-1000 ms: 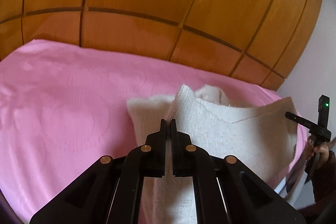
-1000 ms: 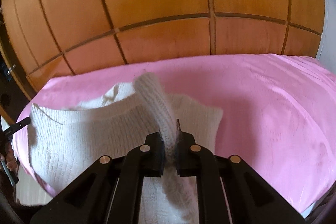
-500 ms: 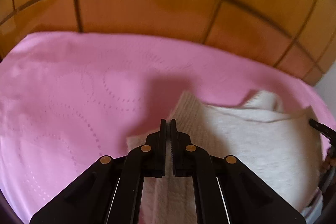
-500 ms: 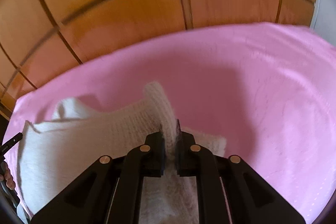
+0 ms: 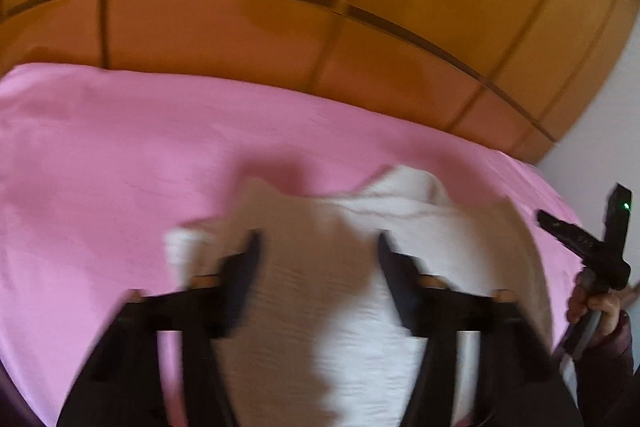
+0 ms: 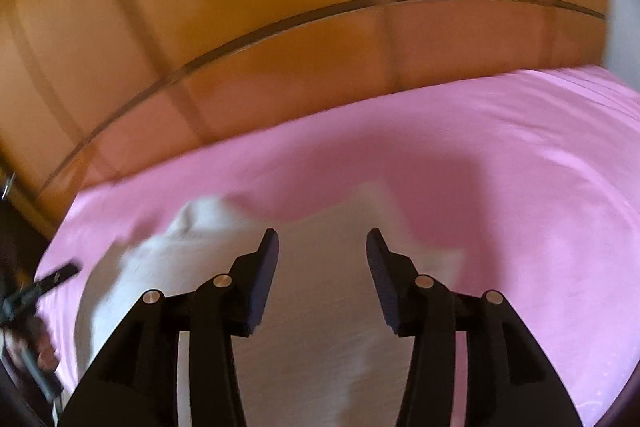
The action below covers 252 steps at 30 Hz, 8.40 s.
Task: Fold small clothes
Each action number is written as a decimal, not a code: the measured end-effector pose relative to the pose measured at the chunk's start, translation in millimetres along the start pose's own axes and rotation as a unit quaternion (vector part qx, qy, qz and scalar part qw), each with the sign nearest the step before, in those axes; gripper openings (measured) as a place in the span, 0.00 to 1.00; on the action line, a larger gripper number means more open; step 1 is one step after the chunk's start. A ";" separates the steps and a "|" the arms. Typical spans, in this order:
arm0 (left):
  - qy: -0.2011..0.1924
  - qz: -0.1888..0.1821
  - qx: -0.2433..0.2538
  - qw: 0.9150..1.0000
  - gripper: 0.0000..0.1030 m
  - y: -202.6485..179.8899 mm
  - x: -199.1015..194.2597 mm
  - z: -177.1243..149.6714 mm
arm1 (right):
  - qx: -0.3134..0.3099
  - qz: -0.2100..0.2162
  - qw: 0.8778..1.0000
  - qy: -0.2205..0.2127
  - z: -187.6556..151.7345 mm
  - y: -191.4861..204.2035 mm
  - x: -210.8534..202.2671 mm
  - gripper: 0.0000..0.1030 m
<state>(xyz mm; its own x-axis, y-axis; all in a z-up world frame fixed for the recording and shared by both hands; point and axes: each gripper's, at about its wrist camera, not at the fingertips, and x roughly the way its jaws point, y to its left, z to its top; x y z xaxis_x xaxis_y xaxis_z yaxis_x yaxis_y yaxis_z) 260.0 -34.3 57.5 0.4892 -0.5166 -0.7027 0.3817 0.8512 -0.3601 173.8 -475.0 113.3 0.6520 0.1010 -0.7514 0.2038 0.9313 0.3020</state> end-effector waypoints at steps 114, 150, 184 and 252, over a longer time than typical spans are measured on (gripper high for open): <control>-0.056 0.185 0.033 0.981 0.61 -62.4 -48.4 -72.9 | 0.152 0.012 0.988 0.006 -111.6 -75.6 -70.1 0.76; -0.004 0.092 -0.001 0.996 0.65 -41.5 -23.4 -78.7 | 0.197 0.080 0.974 0.073 -109.8 -84.5 -42.5 0.43; -0.002 0.169 0.019 0.985 0.71 -30.1 4.3 -58.6 | 0.142 -0.013 0.989 0.033 -54.8 -83.1 -32.7 0.54; 0.038 -0.040 -0.140 0.989 0.10 32.8 -53.4 -35.9 | -0.099 0.184 0.977 0.052 -83.6 152.2 -42.7 0.47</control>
<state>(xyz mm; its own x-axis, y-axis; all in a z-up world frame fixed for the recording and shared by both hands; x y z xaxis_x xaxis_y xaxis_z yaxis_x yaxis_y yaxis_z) 218.3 24.6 61.2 0.4021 -0.5848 -0.7045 0.1792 0.8048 -0.5658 115.9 -308.3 142.3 0.5745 0.4669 -0.6723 -0.1827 0.8738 0.4507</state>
